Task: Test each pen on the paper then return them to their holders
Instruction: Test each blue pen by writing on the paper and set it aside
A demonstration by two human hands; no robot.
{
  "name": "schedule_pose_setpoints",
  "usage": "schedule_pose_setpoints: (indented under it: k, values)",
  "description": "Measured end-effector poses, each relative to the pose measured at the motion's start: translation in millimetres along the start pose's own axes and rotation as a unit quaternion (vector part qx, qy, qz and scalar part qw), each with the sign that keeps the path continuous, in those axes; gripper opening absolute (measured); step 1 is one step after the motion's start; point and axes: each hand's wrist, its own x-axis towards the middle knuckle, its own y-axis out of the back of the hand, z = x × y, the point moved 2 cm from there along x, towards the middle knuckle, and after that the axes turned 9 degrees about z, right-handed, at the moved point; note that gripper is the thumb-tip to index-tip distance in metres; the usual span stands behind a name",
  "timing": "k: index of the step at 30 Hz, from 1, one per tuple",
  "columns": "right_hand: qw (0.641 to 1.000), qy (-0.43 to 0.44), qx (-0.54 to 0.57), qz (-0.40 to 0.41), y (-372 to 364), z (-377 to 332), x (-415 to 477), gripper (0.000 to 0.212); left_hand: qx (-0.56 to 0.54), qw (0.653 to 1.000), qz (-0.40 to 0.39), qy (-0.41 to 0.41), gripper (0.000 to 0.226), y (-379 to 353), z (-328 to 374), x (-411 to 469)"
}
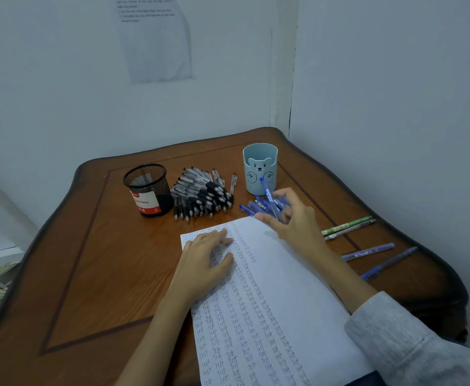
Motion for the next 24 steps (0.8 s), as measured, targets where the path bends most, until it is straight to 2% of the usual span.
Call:
schedule_pose_setpoints:
  k: [4, 8, 12, 17, 21, 24]
  values:
    - [0.984, 0.034, -0.175, -0.026, 15, 9, 25, 0.047, -0.01, 1.0, 0.008, 0.002, 0.044, 0, -1, 0]
    - [0.967, 0.029, -0.25, -0.038, 18, 22, 35, 0.042, -0.02, 1.0, 0.011, 0.005, 0.038, 0, -3, 1]
    - [0.965, 0.02, -0.261, -0.034, 16, 25, 34, 0.044, -0.021, 1.0, 0.008, 0.002, 0.041, 0, -4, 1]
    - [0.975, 0.032, -0.219, -0.009, 24, 19, 26, 0.034, -0.005, 1.0, 0.004, 0.004, 0.039, 1, 0, 2]
    - [0.985, 0.013, -0.172, -0.027, 39, 15, 17, 0.023, 0.02, 1.0, -0.007, -0.003, 0.053, 1, 1, 1]
    - [0.987, -0.005, -0.153, -0.056, 54, 15, 10, 0.014, 0.05, 0.998, -0.013, -0.037, 0.057, 0, 5, 0]
